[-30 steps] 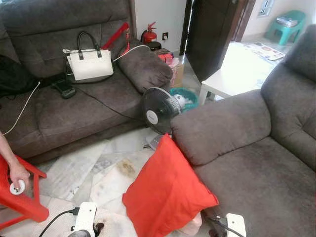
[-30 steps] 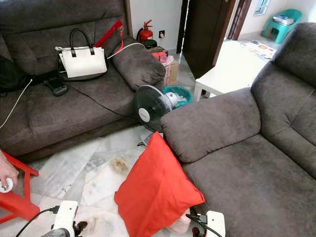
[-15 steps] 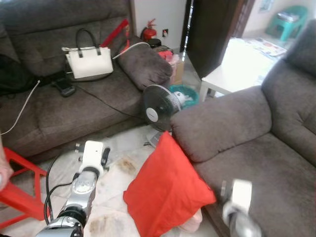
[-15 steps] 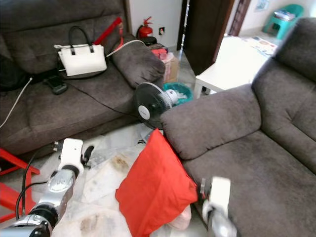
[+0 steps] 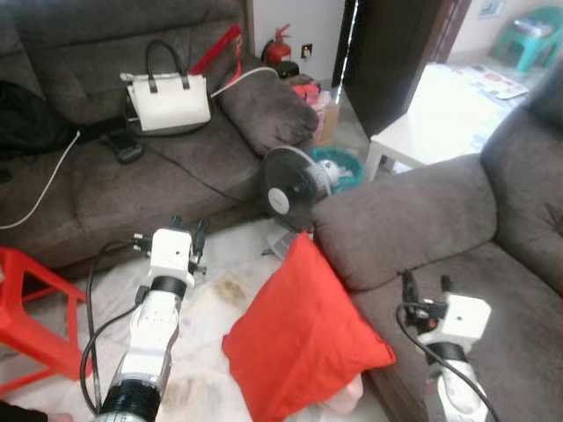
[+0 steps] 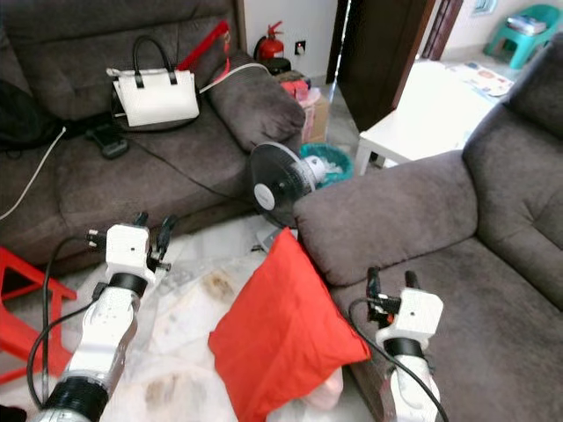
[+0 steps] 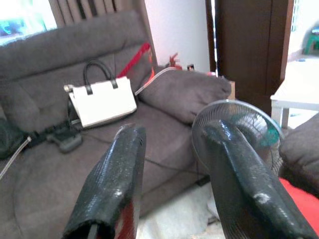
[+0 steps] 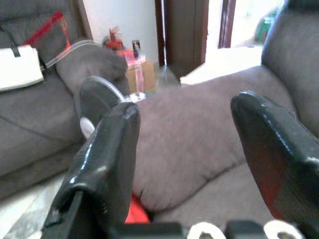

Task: Move the pillow to the sofa from floor

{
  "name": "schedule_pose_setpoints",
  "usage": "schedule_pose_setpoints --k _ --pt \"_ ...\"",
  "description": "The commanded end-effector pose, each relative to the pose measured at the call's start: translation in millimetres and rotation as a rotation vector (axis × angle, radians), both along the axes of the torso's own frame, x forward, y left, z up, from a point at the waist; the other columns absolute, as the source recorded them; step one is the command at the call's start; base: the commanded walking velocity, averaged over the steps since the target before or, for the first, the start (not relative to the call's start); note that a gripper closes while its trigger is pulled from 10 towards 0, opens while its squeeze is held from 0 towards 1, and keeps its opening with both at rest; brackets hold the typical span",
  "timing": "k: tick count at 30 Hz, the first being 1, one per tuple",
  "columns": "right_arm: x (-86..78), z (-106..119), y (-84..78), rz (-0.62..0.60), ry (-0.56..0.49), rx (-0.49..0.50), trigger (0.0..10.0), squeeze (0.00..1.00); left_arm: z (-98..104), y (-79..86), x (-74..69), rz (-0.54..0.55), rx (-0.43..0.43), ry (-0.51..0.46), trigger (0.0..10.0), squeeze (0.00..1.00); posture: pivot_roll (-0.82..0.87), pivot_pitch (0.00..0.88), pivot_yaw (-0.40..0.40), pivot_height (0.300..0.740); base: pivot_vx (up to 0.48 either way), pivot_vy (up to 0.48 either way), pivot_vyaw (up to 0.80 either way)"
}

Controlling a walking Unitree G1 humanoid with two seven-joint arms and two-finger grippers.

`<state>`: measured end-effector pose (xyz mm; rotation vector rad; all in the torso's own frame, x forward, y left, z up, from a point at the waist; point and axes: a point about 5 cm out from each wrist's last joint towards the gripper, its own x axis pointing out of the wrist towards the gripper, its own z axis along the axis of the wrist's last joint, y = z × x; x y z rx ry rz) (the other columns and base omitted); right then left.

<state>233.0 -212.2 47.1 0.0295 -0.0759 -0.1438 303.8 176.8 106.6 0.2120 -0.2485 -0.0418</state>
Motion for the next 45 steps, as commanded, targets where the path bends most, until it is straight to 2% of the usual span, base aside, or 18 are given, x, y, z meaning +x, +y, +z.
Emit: schedule_pose_setpoints --k 1,6,15,18,22,25,30,34,36,39,42,45 --pt "4.2 14 -1.2 -0.007 -0.041 -0.008 10.0 0.00 12 1.6 2.5 0.002 0.020 -0.028 10.0 0.00 0.09 0.017 -0.001 0.740 0.000 0.000 0.00" --pt "11.8 27 -0.4 -0.016 -0.076 0.003 10.0 0.00 11 3.3 6.1 -0.020 0.033 0.007 10.0 0.00 0.05 0.000 0.029 0.740 0.000 0.000 0.00" --pt "-2.8 28 0.3 -0.014 -0.045 0.014 10.0 0.00 20 0.8 8.9 -0.013 0.060 -0.006 10.0 0.00 0.05 0.000 0.028 0.740 0.000 0.000 0.00" --pt "-2.3 32 -6.9 -0.033 -0.058 0.013 10.0 0.00 21 -2.8 9.8 -0.022 0.069 -0.007 10.0 0.00 0.04 0.000 0.037 0.740 0.000 0.000 0.00" --pt "4.1 34 -3.9 -0.046 -0.064 0.031 10.0 0.00 25 -0.1 15.0 -0.031 0.088 0.001 10.0 0.00 0.05 0.000 0.065 0.740 0.000 0.000 0.00" --pt "9.4 39 0.9 -0.023 -0.070 0.014 10.0 0.00 23 1.9 20.2 -0.013 0.058 0.032 10.0 0.00 0.01 0.000 0.084 0.740 0.000 0.000 0.00" --pt "9.0 42 -0.9 -0.010 -0.077 0.004 10.0 0.00 18 -2.4 23.9 -0.013 0.072 0.044 10.0 0.00 -0.01 0.000 0.067 0.740 0.000 0.000 0.00" --pt "10.4 42 0.0 0.027 -0.072 -0.003 10.0 0.00 26 -0.2 26.6 0.028 0.040 0.017 10.0 0.00 0.02 0.000 0.072 0.740 0.000 0.000 0.00" --pt "16.8 45 -0.7 0.021 -0.082 0.012 10.0 0.00 35 -2.3 28.6 0.010 0.037 -0.004 10.0 0.00 0.05 0.000 0.079 0.740 0.000 0.000 0.00" --pt "19.3 43 0.6 0.006 -0.074 0.036 10.0 0.00 35 -2.7 29.1 -0.006 0.032 0.000 10.0 0.00 0.06 0.000 0.083 0.740 0.000 0.000 0.00" --pt "21.8 39 7.1 0.030 -0.048 0.036 10.0 0.00 30 -2.9 28.1 -0.007 -0.036 0.024 10.0 0.00 0.06 0.000 0.070 0.740 0.000 0.000 0.00" --pt "25.5 41 12.0 0.071 -0.047 0.035 10.0 0.00 25 -1.8 25.6 0.012 -0.059 0.037 10.0 0.00 0.07 0.000 0.040 0.740 0.000 0.000 0.00"
